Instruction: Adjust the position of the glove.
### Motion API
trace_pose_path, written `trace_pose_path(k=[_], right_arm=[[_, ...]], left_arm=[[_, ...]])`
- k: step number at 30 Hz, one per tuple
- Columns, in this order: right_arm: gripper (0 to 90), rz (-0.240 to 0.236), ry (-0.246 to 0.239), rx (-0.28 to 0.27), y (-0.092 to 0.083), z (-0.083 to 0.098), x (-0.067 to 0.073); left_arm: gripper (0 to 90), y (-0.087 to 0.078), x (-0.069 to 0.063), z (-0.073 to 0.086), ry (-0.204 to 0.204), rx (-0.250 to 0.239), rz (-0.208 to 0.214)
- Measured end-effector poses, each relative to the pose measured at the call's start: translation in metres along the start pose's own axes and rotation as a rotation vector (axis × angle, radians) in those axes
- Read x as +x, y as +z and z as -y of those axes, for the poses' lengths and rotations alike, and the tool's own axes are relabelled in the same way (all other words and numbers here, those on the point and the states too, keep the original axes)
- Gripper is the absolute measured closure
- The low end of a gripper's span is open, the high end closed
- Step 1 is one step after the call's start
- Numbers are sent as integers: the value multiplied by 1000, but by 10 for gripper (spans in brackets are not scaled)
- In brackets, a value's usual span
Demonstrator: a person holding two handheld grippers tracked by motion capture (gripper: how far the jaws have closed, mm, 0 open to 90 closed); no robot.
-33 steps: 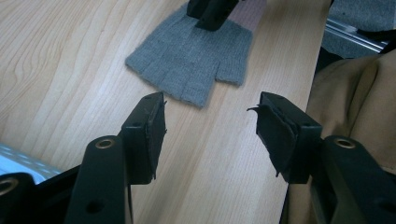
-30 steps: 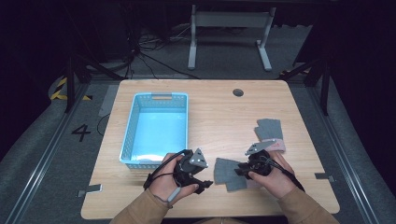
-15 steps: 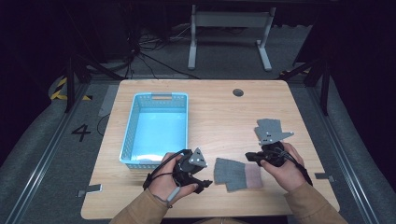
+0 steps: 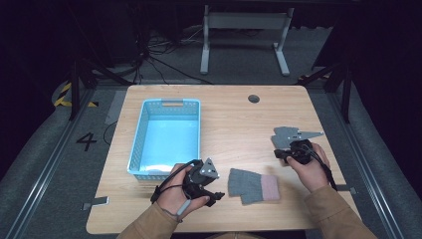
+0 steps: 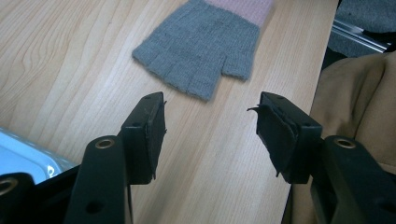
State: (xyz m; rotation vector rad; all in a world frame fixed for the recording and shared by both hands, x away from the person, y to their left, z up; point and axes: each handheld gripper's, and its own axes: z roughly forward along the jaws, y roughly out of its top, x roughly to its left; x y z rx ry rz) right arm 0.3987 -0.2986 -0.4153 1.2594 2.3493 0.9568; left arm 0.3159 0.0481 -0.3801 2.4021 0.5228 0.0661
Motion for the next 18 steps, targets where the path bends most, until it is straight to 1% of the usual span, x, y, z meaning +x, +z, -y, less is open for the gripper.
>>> trace_pose_path(k=[5, 7, 8, 10, 12, 15, 18], right_arm=[[897, 22, 13, 33, 5, 3, -5], [897, 30, 9, 49, 6, 4, -6], [896, 31, 13, 61, 8, 5, -7], [896, 35, 23, 62, 9, 7, -9], [896, 35, 33, 83, 11, 10, -12], [896, 38, 43, 92, 10, 13, -16], [896, 38, 56, 99, 7, 15, -19]], left_arm=[[433, 0, 0, 1, -5, 0, 4], [433, 0, 0, 0, -4, 1, 4], [433, 0, 0, 0, -2, -1, 4], [433, 0, 1, 0, 2, 0, 3], [433, 1, 1, 0, 3, 2, 5], [433, 1, 1, -1, -1, 0, 7], [433, 1, 2, -2, 5, 1, 8]])
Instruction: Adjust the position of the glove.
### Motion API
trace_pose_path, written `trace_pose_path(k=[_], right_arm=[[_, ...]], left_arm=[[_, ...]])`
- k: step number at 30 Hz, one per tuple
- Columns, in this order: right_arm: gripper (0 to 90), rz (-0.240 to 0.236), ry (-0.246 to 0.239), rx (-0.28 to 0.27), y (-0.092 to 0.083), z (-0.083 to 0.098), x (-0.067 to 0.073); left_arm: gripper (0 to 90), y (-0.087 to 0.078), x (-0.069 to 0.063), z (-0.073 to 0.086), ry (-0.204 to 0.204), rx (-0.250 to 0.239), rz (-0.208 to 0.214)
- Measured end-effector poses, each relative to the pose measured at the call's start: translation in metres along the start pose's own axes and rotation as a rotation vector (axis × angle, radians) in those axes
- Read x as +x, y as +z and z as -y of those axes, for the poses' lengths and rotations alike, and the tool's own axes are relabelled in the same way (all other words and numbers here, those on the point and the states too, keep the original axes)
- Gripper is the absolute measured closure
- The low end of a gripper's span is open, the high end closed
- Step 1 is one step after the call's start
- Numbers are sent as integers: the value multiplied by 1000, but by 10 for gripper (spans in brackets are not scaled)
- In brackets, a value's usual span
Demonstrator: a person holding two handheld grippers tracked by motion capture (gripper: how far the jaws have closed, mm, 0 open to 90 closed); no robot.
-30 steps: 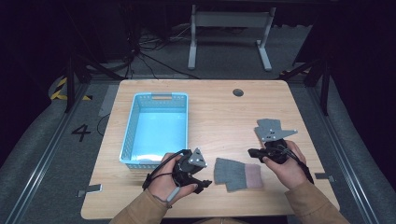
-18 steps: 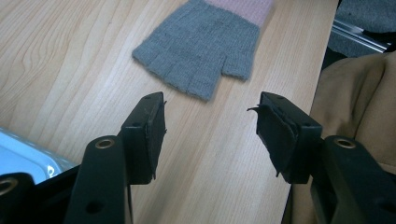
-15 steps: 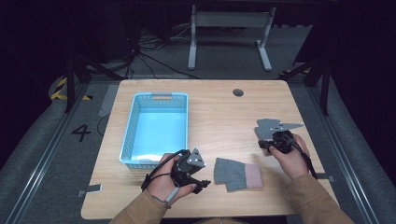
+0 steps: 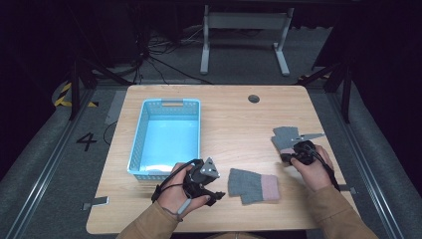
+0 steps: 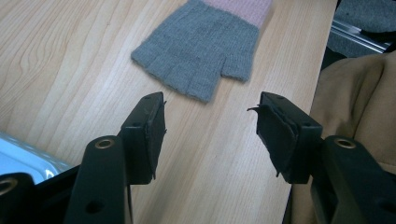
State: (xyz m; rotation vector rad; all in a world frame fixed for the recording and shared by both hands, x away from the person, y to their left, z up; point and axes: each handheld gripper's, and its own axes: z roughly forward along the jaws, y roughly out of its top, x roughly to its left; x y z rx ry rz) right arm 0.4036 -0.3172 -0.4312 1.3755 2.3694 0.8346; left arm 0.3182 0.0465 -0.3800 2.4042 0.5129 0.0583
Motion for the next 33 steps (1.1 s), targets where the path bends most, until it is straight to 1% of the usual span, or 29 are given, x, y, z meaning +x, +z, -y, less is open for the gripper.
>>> trace_pose_path(k=[9, 11, 19, 22, 25, 26, 27, 30, 31, 33], right_arm=[[895, 14, 39, 6, -10, 10, -14], [895, 17, 37, 6, -11, 11, -15], [896, 33, 63, 12, -11, 17, -24], [890, 24, 60, 8, -12, 16, -24], [859, -3, 62, -17, -14, 12, -21], [835, -6, 56, -39, -17, 8, -19], [816, -9, 52, -49, -19, 6, -18], [751, -21, 57, -87, -23, -3, -19], [732, -21, 57, -92, -23, -5, -20], [673, -5, 65, -106, -23, -12, -24]], left_arm=[[433, 2, 0, -3, 8, -1, 8], [432, 2, 0, -3, 8, 2, 7], [431, 2, 1, -3, 9, 1, 10], [431, 2, 1, -3, 7, 0, 10], [431, 2, 1, -2, 3, -1, 6], [431, 2, 1, -2, 4, -2, 6], [431, 2, 1, -2, 4, -1, 5], [431, 2, 1, -2, -1, 3, 6], [431, 2, 2, -2, -4, 3, 5], [431, 2, 2, -2, -3, 1, 4]])
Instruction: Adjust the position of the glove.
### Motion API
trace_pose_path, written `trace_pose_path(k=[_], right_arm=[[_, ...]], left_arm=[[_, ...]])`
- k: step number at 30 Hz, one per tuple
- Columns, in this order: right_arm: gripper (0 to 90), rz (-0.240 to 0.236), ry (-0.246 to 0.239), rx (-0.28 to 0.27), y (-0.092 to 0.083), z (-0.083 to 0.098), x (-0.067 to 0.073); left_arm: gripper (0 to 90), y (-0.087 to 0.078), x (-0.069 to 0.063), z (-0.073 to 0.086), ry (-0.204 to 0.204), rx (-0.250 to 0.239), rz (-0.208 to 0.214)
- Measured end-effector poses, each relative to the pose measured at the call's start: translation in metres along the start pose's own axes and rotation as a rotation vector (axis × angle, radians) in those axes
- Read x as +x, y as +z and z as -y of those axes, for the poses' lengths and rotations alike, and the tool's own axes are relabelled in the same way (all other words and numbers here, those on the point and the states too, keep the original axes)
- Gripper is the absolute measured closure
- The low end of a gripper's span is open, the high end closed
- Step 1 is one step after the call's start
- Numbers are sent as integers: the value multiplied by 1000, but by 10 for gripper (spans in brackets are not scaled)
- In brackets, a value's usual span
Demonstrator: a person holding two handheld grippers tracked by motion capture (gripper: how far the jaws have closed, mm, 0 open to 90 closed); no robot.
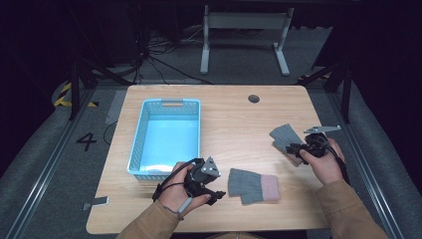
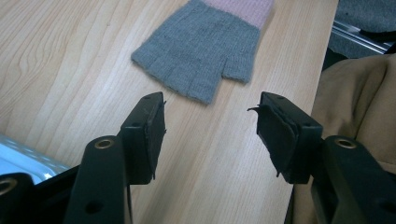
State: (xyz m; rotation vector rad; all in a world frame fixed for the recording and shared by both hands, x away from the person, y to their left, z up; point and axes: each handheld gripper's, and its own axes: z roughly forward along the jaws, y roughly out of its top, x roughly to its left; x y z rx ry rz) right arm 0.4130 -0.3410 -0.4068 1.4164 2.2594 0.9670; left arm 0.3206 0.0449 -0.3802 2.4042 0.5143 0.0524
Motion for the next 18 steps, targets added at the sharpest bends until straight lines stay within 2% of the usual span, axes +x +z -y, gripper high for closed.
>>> trace_pose_path(k=[6, 11, 18], right_arm=[[568, 64, -7, 9, 13, -17, -15], [549, 91, 17, 48, 25, -22, -23], [546, 113, 33, 91, 39, -19, -34]], left_arm=[[430, -2, 1, 2, -9, -1, -5], [430, -2, 1, 2, -7, -2, -4], [428, -2, 1, 2, -7, -3, -4]])
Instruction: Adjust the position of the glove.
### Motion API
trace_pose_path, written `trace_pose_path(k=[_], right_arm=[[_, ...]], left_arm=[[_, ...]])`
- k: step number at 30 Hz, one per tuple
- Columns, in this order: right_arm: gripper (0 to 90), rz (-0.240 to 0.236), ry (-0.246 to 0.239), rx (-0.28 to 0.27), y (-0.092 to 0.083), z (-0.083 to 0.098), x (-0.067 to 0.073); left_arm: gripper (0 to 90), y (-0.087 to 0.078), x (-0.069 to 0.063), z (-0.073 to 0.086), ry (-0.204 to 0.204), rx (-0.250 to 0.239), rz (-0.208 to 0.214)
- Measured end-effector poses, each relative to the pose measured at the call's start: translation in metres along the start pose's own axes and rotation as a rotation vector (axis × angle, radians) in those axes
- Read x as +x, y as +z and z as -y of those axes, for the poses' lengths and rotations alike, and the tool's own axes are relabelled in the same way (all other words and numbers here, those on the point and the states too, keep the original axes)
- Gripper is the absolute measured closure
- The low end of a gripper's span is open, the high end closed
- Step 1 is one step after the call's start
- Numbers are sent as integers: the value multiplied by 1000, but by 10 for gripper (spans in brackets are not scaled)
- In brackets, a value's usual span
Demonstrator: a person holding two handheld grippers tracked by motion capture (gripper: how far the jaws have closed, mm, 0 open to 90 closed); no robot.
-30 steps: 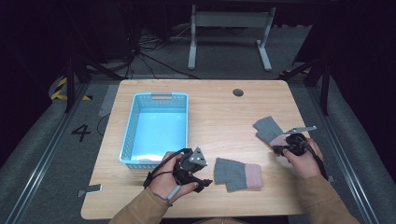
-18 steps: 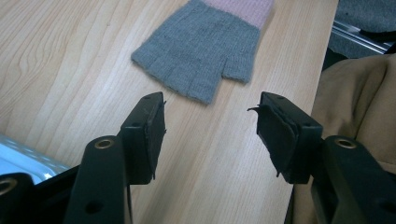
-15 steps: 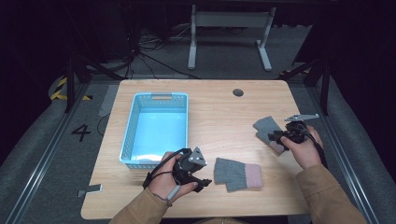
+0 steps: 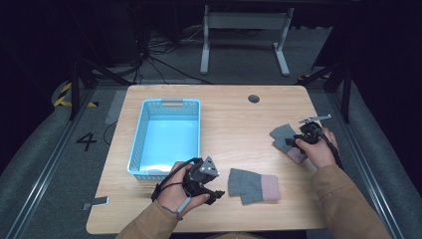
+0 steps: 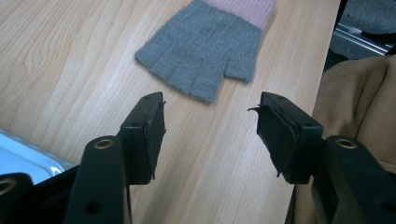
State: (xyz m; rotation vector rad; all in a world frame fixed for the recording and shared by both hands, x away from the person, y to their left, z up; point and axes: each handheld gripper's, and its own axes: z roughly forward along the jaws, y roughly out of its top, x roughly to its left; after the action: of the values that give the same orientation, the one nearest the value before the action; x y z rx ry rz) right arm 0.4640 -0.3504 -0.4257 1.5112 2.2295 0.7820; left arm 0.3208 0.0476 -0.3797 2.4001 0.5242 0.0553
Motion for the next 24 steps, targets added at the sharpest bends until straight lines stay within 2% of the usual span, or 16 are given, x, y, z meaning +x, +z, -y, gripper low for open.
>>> trace_pose_path(k=[5, 12, 17, 20, 24], right_arm=[[575, 11, -11, 30, 7, 2, -5], [690, 53, -51, 67, 11, 1, 3], [843, 49, -62, 82, 10, 1, 6], [862, 40, -71, 93, 8, 0, 9], [866, 18, -76, 70, 2, -1, 12]], left_arm=[[428, 0, 0, 0, -1, 1, 0], [428, -1, 0, 0, 2, -4, 0], [428, -1, 0, 0, 1, -3, -1], [428, -1, 1, 1, -1, -2, -1], [428, -2, 2, 1, -7, -6, -1]])
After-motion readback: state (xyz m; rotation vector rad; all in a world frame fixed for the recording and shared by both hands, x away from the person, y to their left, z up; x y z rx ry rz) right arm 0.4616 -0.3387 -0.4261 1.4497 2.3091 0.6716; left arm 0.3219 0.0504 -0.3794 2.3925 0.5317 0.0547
